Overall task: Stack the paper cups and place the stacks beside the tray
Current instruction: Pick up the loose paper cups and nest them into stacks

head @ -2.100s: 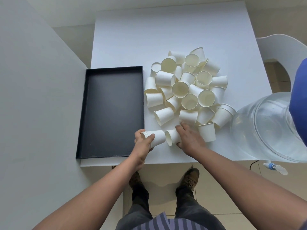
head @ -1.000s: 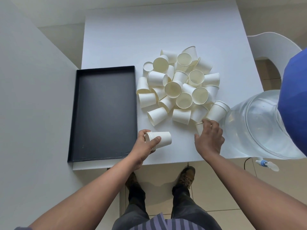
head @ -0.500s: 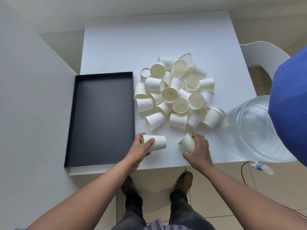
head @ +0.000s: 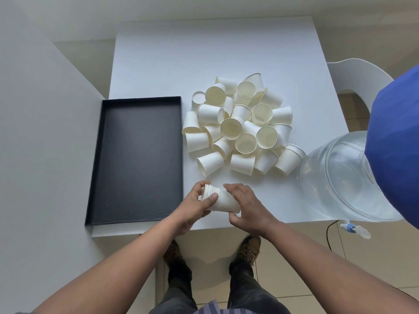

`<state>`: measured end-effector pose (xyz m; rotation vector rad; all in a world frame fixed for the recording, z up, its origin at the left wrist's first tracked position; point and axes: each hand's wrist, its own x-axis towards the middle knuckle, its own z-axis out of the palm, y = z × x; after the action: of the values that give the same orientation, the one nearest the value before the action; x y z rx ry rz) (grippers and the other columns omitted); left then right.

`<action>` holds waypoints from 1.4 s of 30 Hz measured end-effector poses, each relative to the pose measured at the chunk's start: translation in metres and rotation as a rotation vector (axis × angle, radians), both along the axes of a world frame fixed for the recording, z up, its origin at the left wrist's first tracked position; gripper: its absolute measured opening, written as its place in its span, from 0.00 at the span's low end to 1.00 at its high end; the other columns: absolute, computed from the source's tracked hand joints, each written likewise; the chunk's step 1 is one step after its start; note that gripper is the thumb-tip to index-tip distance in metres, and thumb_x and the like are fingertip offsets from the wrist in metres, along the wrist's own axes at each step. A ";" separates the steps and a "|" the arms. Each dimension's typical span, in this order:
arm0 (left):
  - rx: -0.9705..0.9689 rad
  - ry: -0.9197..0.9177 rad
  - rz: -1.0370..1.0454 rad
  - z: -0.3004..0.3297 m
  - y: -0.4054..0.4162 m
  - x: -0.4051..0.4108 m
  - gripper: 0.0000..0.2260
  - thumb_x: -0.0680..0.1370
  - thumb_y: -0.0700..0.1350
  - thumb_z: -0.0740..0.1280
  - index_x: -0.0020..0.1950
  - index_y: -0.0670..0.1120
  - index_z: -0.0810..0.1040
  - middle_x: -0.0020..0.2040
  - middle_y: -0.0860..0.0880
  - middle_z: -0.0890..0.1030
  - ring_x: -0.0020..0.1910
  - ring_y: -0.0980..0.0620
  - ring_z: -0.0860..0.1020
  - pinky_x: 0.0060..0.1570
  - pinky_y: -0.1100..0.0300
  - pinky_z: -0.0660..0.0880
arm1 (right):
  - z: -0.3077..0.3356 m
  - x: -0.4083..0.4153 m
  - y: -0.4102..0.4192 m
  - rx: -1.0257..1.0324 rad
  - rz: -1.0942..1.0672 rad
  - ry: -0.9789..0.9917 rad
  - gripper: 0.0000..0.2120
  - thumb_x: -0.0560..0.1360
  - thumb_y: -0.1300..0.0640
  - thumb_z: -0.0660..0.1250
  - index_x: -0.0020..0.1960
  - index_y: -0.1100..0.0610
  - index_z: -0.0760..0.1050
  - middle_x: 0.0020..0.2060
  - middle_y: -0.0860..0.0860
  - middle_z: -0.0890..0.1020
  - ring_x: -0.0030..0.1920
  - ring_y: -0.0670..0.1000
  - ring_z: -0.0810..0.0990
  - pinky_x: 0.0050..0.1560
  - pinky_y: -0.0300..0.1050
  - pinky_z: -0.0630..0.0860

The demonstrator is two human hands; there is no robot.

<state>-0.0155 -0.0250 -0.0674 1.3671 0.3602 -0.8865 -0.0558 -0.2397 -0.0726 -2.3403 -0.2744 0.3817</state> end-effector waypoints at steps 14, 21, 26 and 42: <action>-0.048 0.086 0.055 -0.001 0.008 -0.002 0.23 0.76 0.50 0.76 0.66 0.58 0.70 0.61 0.49 0.75 0.56 0.50 0.78 0.57 0.58 0.76 | 0.010 0.007 0.014 -0.036 -0.033 -0.075 0.29 0.72 0.59 0.75 0.72 0.56 0.74 0.68 0.51 0.77 0.67 0.56 0.74 0.65 0.50 0.75; 0.084 -0.100 -0.032 0.007 0.018 0.003 0.30 0.63 0.53 0.82 0.59 0.56 0.72 0.61 0.45 0.76 0.55 0.47 0.79 0.50 0.55 0.81 | 0.005 0.012 0.019 0.016 -0.089 0.079 0.30 0.74 0.57 0.75 0.74 0.53 0.70 0.70 0.47 0.73 0.67 0.47 0.73 0.68 0.45 0.72; 0.136 -0.067 0.003 0.015 0.014 0.011 0.28 0.69 0.68 0.74 0.63 0.55 0.77 0.60 0.49 0.80 0.58 0.48 0.81 0.55 0.50 0.83 | 0.002 0.016 0.019 0.077 -0.146 0.142 0.29 0.72 0.59 0.76 0.71 0.51 0.72 0.64 0.45 0.76 0.60 0.42 0.73 0.62 0.43 0.75; 0.777 -0.658 -0.288 -0.019 -0.005 0.082 0.29 0.75 0.49 0.78 0.74 0.49 0.73 0.72 0.50 0.75 0.69 0.42 0.73 0.67 0.51 0.71 | -0.006 0.021 -0.019 0.015 -0.356 0.231 0.29 0.73 0.58 0.75 0.71 0.48 0.71 0.61 0.45 0.74 0.57 0.49 0.75 0.56 0.42 0.74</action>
<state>0.0669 -0.0297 -0.0862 2.3776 -0.0267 -0.4725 -0.0344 -0.2589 -0.0787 -2.2462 0.2463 0.4639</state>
